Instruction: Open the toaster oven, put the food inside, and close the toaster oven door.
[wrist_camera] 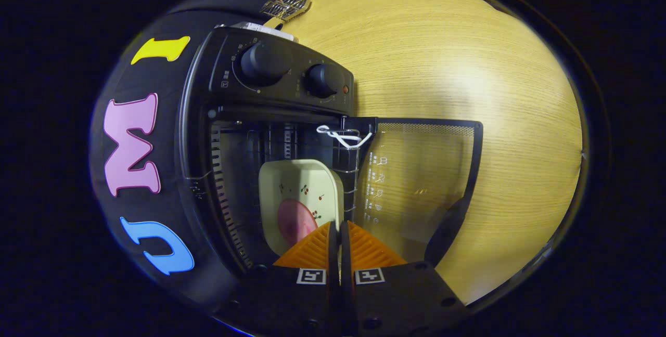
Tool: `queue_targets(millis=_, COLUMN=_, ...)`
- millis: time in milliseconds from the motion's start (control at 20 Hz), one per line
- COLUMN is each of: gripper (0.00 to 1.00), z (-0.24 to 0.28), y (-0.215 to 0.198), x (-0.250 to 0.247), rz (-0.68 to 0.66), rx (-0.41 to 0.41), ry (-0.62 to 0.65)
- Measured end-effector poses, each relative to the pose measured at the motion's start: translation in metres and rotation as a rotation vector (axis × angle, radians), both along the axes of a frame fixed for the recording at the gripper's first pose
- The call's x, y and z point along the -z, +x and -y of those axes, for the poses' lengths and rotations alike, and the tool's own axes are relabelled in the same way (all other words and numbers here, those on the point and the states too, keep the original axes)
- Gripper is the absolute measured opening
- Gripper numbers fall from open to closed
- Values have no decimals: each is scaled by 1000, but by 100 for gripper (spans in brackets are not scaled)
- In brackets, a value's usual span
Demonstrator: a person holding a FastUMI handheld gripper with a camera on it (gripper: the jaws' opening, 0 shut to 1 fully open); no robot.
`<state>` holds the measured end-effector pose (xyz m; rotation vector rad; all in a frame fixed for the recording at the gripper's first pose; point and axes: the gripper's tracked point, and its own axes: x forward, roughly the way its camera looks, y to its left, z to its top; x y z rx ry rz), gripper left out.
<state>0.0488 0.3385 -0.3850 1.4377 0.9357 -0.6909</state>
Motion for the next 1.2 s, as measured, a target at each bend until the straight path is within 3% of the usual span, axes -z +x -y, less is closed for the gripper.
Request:
queue_targets(millis=250, gripper=8, z=5, y=13, x=4, rz=12, rx=67, ry=-34)
queue_targets(millis=500, gripper=13, z=-9, y=19, x=1, rz=55, rx=74, ry=46)
queue_targets(millis=600, gripper=27, z=-10, y=21, x=-5, rz=90, rx=80, ry=58)
queue_targets(millis=750, gripper=36, z=-10, y=18, x=-14, rz=123, rx=47, ry=81)
queue_targets(millis=850, gripper=60, z=-10, y=10, x=-23, rz=139, rx=-13, ry=82)
queue_targets(millis=900, gripper=81, z=-8, y=6, x=-29, rz=155, rx=-60, ry=58)
queue_targets(millis=1050, gripper=97, z=-1, y=-12, x=-50, rz=212, rx=-242, ry=-22)
queue_targets(millis=1200, gripper=98, z=11, y=-32, x=-60, rz=267, rx=-425, ry=-139)
